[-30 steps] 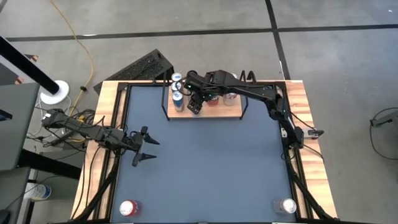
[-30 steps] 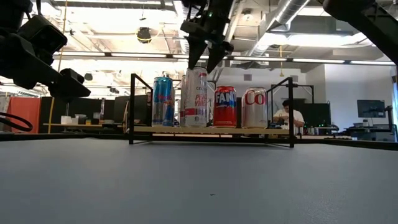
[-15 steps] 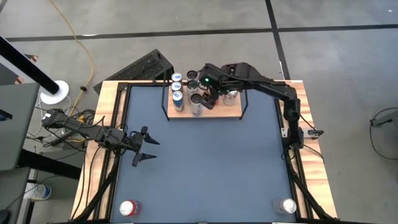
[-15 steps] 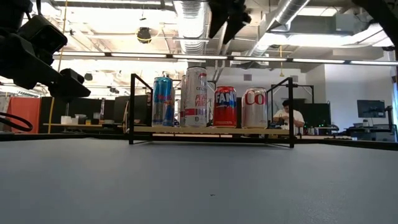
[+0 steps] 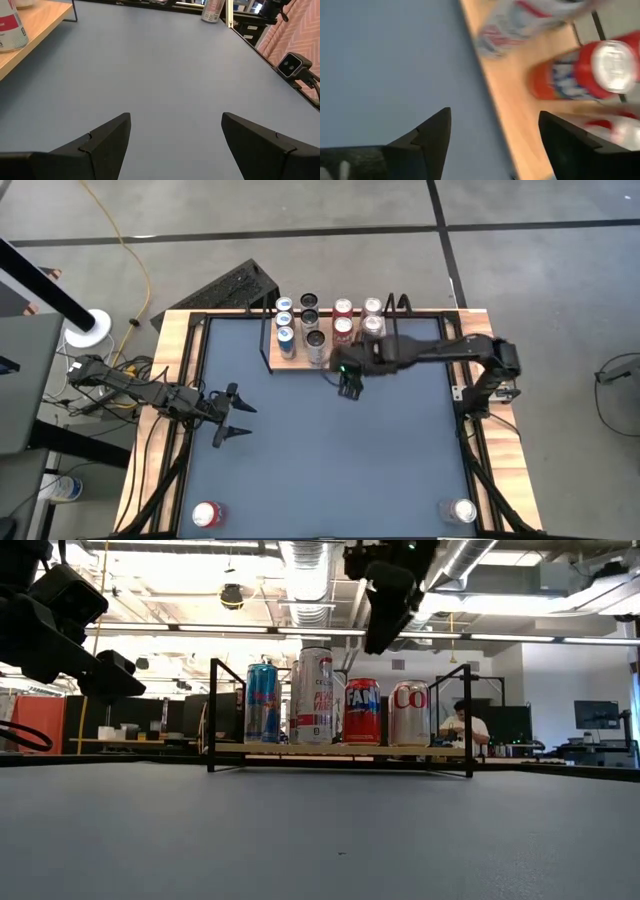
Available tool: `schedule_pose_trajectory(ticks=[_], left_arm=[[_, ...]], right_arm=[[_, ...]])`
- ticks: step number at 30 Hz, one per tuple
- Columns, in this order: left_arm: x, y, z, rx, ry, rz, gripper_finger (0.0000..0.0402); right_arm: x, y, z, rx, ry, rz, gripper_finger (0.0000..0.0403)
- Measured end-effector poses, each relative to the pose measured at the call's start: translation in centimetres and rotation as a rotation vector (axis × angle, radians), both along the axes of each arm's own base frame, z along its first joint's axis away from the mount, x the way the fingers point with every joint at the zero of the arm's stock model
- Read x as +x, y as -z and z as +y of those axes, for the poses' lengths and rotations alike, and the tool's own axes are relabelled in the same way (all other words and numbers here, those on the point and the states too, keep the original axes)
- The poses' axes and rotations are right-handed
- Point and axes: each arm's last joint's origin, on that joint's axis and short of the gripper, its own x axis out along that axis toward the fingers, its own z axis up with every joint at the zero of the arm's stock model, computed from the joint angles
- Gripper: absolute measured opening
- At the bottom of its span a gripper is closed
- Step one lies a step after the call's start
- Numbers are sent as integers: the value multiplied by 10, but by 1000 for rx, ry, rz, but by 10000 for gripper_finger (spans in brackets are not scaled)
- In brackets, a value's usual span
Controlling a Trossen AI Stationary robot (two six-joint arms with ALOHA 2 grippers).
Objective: Place canned beverage on shelf
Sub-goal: Put the white-pink soda can on the shelf aligned with the other white-pink soda cans
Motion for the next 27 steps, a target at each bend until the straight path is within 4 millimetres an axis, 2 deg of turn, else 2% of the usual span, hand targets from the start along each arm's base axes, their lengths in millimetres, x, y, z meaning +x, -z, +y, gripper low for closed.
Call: schedule_pose_trajectory(ticks=[4, 7, 11, 14, 15, 21, 27], left_arm=[[0, 0, 0, 0, 1, 0, 302], [0, 0, 0, 0, 0, 0, 302], [0, 0, 0, 0, 1, 0, 302], [0, 0, 0, 0, 1, 0, 302], [0, 0, 0, 0, 0, 1, 302], [0, 0, 0, 0, 0, 0, 302], [0, 0, 0, 0, 1, 0, 302]], right_arm=[[-4, 23, 14, -44, -36, -172, 242], [-2, 46, 16, -94, -39, -277, 199], [0, 74, 4, -209, 41, -347, 110], [-1, 89, -6, -306, 104, -333, 27], [-1, 94, -8, -326, 110, -320, 14], [14, 113, -17, -333, 105, -417, 2], [24, 129, -18, -344, 98, -450, 0]])
